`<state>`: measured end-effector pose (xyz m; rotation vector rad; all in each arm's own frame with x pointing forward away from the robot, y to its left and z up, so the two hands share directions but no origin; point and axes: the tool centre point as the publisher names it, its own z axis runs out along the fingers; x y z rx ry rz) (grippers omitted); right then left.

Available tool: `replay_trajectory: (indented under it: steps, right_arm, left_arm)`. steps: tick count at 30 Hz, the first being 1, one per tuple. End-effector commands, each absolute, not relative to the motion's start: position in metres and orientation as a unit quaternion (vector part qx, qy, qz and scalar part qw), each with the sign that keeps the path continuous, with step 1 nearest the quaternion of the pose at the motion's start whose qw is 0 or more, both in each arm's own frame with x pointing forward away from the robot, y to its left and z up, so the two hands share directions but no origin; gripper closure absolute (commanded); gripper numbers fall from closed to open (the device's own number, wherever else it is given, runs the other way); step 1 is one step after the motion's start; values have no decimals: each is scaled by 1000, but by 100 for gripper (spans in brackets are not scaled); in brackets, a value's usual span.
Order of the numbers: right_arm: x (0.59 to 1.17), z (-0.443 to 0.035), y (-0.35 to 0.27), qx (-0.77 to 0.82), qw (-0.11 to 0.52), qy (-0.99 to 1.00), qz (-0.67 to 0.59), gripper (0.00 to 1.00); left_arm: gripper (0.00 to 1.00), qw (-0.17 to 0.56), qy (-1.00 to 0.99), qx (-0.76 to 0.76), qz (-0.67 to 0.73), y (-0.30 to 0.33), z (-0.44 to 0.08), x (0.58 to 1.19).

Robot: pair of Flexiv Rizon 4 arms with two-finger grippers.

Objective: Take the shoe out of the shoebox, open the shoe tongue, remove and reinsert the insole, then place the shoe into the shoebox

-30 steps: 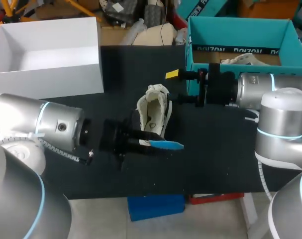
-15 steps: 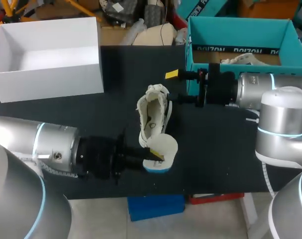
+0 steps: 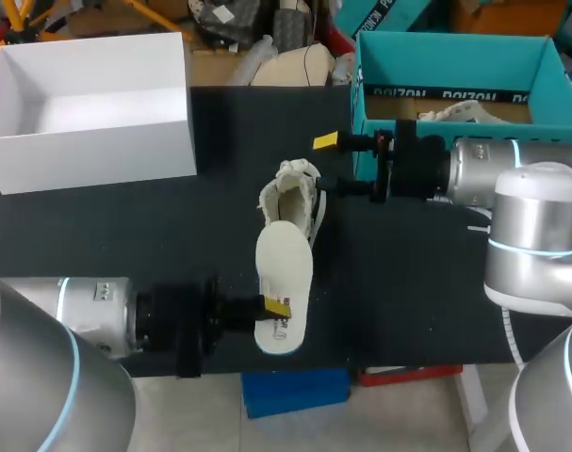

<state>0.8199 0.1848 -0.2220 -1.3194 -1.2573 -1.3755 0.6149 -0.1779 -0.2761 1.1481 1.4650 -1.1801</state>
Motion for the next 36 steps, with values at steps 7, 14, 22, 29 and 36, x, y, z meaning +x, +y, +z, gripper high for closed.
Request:
replay_trajectory:
  steps: [7,14,22,29,36]
  right_arm:
    - [820,-222,186,-527,415,-500,-548,0]
    - [820,-222,186,-527,415,-500,-548,0]
    - [820,-222,186,-527,415,-500,-548,0]
    - [820,-222,186,-527,415,-500,-548,0]
    - [820,-222,186,-527,415,-500,-548,0]
  left_arm:
    - [100,569,563,480,-358,-174,-276,603]
    - [100,573,558,485,-354,-178,-277,602]
    - [100,567,557,489,-361,-186,-287,609]
    - [100,583,527,503,-359,-175,-284,644]
    - [100,584,529,505,-353,-162,-277,680]
